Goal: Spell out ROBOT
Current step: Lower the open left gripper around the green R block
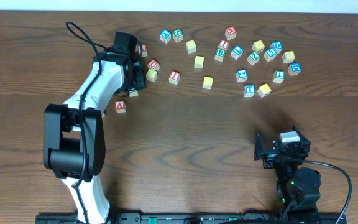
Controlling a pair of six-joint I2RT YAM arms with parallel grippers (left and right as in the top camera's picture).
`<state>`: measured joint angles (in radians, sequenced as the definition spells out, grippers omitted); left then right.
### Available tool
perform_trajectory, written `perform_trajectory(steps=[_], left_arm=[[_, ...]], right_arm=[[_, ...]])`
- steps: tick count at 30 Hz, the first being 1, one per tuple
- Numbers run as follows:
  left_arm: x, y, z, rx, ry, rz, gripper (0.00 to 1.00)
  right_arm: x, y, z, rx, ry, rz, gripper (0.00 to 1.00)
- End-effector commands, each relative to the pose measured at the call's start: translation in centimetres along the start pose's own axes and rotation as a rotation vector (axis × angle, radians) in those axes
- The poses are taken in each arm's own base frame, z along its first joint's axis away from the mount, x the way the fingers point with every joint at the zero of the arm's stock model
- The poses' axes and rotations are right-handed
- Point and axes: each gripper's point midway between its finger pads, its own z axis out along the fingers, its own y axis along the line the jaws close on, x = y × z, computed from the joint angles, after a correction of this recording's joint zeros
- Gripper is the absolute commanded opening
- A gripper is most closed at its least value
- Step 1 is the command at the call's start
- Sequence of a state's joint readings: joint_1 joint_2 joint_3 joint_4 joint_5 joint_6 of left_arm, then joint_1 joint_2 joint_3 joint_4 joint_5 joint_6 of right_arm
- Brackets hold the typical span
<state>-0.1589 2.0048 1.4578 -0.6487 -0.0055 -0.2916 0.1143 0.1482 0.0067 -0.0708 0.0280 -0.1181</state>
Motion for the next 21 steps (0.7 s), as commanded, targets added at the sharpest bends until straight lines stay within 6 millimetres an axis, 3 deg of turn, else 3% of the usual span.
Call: perform_trajectory(steps=[1,21], left_arm=[[1.03,0.33,1.15,-0.010,0.028,0.007,0.64],[1.34,0.41,1.65,-0.010,0.029,0.003,0.64]], right_arm=[[0.06,-0.01,-0.02,-0.001,0.001,-0.009,0.99],[0.06,-0.01,-0.02,-0.001,0.001,-0.009,0.99]])
